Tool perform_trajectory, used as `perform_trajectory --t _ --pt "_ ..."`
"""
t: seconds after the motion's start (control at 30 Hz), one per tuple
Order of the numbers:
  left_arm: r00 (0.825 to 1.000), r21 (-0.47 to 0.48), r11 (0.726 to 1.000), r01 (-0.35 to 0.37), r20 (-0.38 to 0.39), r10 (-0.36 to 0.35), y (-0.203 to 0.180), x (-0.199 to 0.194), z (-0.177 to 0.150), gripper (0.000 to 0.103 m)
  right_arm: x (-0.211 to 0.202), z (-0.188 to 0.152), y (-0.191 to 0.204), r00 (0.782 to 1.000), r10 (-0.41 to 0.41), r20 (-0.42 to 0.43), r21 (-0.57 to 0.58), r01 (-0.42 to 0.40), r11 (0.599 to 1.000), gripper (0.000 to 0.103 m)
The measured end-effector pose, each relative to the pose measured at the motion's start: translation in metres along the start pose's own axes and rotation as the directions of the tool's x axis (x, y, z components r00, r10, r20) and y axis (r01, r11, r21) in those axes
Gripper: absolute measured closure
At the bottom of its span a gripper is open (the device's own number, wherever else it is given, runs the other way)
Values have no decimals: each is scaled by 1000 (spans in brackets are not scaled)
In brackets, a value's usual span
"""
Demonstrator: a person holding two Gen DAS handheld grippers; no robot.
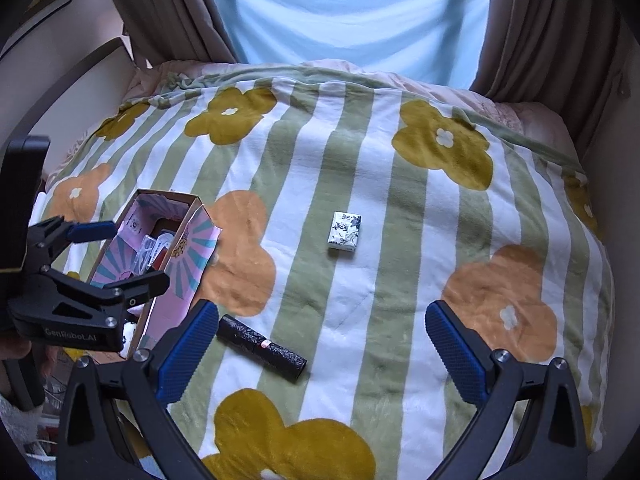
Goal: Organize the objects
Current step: 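Withdraw both tools from the box toward the tissue pack and black cylinder, then grasp white tissue pack with left tool while right tool grasps black cylinder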
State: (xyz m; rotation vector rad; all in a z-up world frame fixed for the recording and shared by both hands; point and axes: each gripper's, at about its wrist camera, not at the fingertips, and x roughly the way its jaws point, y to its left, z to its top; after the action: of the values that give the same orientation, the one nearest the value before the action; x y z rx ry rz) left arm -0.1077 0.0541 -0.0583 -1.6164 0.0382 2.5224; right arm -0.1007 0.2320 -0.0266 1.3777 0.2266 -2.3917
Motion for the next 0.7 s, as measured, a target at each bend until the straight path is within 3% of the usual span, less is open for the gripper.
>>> perform_trajectory --t 0.17,0.3,0.47,0.6,0.7 --pt "998 223 973 56 -16 -54 -11 37 38 0 23 -11 5 997 74 18 -144 -71 987 0" --pt "994 411 905 106 -39 -99 -30 91 62 0 64 -33 16 990 138 -6 -267 -134 954 1" --pt "990 542 828 142 -83 -115 -53 165 76 0 128 -64 38 976 196 -89 -393 -216 894 13" --pt "976 566 795 219 -136 -172 -64 210 91 0 169 -83 55 960 240 -142 -460 -279 843 19" --pt "973 633 740 229 -168 -157 -75 242 95 0 189 -90 62 946 274 -171 -488 -323 811 23"
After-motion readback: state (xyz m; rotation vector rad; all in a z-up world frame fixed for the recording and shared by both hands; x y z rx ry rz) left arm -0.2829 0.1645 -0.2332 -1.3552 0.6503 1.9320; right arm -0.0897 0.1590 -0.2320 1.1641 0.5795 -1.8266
